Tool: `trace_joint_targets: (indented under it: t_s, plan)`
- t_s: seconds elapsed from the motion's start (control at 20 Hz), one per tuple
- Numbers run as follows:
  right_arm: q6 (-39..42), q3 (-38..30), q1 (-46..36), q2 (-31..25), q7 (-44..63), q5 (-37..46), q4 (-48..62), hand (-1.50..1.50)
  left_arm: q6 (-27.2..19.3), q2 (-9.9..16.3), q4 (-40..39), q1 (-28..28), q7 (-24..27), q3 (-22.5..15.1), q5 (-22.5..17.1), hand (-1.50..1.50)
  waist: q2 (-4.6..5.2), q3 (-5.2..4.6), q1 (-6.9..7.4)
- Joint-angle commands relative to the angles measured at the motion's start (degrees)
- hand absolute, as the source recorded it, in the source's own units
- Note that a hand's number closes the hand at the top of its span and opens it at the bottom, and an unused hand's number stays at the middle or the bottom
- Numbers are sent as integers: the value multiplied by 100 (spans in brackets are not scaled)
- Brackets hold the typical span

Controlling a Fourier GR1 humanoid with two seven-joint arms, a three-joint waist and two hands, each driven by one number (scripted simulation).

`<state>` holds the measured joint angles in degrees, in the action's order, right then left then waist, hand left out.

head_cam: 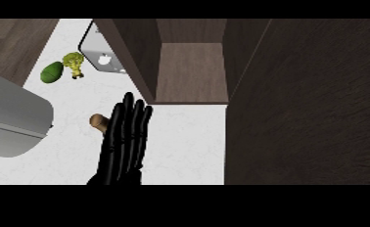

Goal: Pick up the wine, place it into the cabinet and close the cabinet

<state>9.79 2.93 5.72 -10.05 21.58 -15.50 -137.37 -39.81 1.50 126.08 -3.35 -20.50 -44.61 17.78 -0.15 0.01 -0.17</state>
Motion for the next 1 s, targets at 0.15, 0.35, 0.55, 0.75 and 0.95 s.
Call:
trace_joint_targets:
  t_s: [0.15, 0.35, 0.55, 0.75, 0.95]
  plan:
    - [-415, 179, -253, 78, 821, -11, -748, -150, -96, -140, 721, 73, -825, -271, 682, -150, -9, -1, 26]
    - [-545, -137, -663, -126, 1289, -361, -872, -150, -104, -119, 856, 278, -914, -320, 956, -150, -12, -2, 29]
    - [-508, -407, -730, -127, 1228, -465, -785, -150, -62, -41, 424, 333, -370, 139, 418, -150, 6, -4, -6]
    - [-202, -427, -473, -61, 698, -386, -511, -150, 140, 187, 1296, 610, -1113, 267, 853, -150, 0, 2, 12]
    - [-592, -240, -690, 30, 1267, -223, -843, -150, 276, 370, 1187, 602, -761, 880, 150, -150, 4, -4, 0]
